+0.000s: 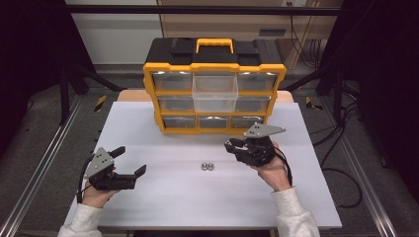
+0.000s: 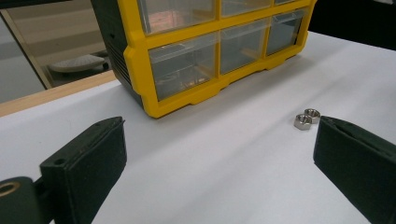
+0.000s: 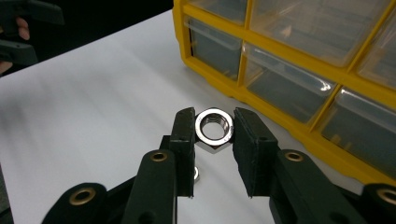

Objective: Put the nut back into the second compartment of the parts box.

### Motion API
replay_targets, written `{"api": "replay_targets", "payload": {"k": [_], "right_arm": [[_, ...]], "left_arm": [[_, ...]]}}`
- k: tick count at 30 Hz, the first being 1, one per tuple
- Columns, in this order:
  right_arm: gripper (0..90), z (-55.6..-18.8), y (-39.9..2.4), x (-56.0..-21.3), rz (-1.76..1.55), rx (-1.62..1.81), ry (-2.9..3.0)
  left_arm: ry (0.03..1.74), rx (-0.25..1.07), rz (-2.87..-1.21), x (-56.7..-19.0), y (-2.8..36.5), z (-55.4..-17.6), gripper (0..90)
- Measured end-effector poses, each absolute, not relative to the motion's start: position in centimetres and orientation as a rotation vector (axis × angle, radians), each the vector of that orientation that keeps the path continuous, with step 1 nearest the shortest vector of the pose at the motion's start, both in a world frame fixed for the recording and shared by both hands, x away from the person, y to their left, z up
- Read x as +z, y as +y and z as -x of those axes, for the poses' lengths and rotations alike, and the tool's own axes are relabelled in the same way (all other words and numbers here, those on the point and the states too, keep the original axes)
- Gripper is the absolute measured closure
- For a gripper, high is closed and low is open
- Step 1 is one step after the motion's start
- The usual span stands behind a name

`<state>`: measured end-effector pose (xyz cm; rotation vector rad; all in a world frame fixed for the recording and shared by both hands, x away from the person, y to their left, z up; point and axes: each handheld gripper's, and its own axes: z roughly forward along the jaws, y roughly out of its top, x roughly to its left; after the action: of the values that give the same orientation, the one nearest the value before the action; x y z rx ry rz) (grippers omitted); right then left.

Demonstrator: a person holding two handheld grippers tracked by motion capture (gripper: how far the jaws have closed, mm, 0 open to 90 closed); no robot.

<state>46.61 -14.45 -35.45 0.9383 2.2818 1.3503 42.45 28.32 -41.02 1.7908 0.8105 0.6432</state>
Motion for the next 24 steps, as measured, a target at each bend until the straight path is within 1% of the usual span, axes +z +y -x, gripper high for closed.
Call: {"api": "replay_targets", "payload": {"k": [24], "right_arm": [[70.2,-45.8,-15.4,-29.8,-0.856,1.390,2.199]], "left_arm": [[0.812,0.645,-1.793,-41.0,28.3,-42.4,2.1]]}}
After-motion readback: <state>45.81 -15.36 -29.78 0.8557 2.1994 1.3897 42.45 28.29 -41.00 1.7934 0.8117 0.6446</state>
